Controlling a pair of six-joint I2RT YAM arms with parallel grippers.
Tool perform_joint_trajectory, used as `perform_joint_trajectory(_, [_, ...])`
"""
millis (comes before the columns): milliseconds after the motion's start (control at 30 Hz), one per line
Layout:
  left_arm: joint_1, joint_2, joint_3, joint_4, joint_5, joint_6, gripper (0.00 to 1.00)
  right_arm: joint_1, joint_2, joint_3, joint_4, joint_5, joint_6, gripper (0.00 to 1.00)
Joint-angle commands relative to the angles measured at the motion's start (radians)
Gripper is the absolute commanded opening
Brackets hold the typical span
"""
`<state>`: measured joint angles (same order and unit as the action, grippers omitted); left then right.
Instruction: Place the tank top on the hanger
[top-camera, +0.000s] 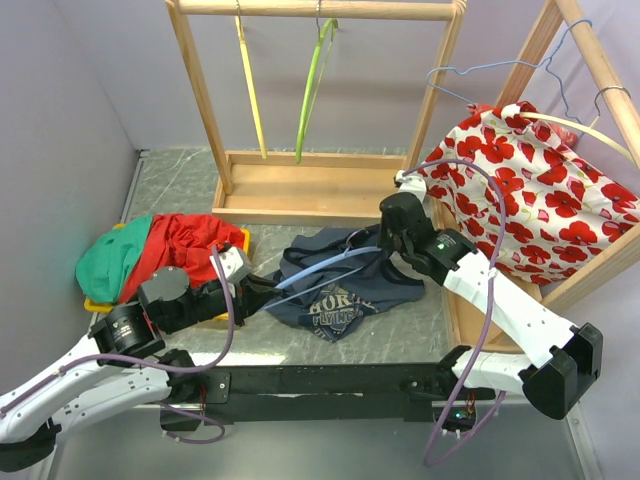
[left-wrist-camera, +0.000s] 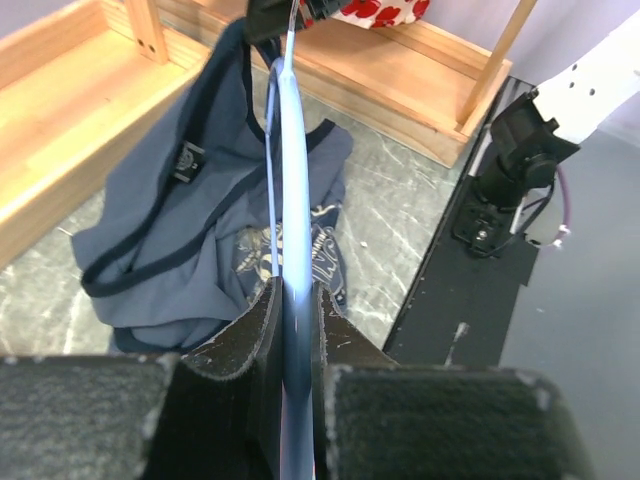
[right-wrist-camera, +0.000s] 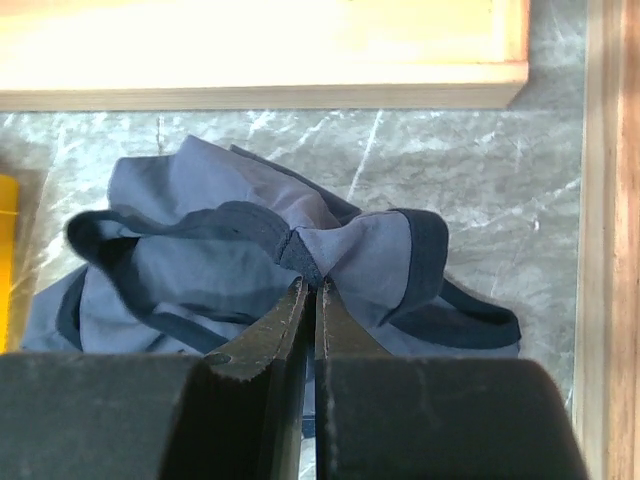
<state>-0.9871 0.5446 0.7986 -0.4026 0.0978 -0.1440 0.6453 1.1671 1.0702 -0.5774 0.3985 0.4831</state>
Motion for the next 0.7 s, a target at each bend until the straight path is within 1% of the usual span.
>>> perform_joint_trajectory(0, [-0.002, 0.002, -0.008, 0.125, 0.048, -0.055, 0.01, -0.004, -0.001, 0.086, 0.047, -0.038, -0.04, 0.0])
perform_joint_trajectory(33, [-0.002, 0.002, -0.018, 0.145, 0.037, -0.057, 0.01, -0.006, -0.006, 0.086, 0.066, -0.088, -0.046, 0.0])
perform_joint_trajectory(100, [-0.004, 0.003, -0.041, 0.188, -0.033, -0.058, 0.01, -0.001, -0.009, 0.089, 0.067, -0.121, -0.037, 0.0])
perform_joint_trajectory(200, [-0.004, 0.024, -0.068, 0.275, -0.084, -0.043, 0.01, 0.002, -0.033, 0.064, 0.076, -0.158, -0.023, 0.0])
perform_joint_trajectory(233, [-0.004, 0.032, -0.075, 0.33, -0.086, -0.04, 0.01, 0.004, -0.046, 0.06, 0.079, -0.162, -0.018, 0.0])
perform_joint_trajectory(300, [-0.004, 0.058, -0.091, 0.376, -0.087, -0.031, 0.01, 0.004, -0.05, 0.062, 0.071, -0.156, -0.015, 0.0])
perform_joint_trajectory(433, [-0.002, 0.097, -0.099, 0.424, -0.095, -0.023, 0.01, 0.002, -0.064, 0.074, 0.041, -0.121, -0.017, 0.0])
perform_joint_trajectory(533, [0.004, 0.091, -0.137, 0.494, -0.064, -0.028, 0.01, 0.002, -0.063, 0.085, 0.042, -0.151, -0.02, 0.0])
perform_joint_trajectory(633, [0.024, 0.118, -0.176, 0.58, -0.06, -0.045, 0.01, 0.002, -0.07, 0.082, 0.05, -0.185, -0.008, 0.0])
perform_joint_trajectory(667, [0.034, 0.138, -0.191, 0.6, -0.037, -0.051, 0.01, 0.001, -0.076, 0.074, 0.054, -0.187, -0.005, 0.0])
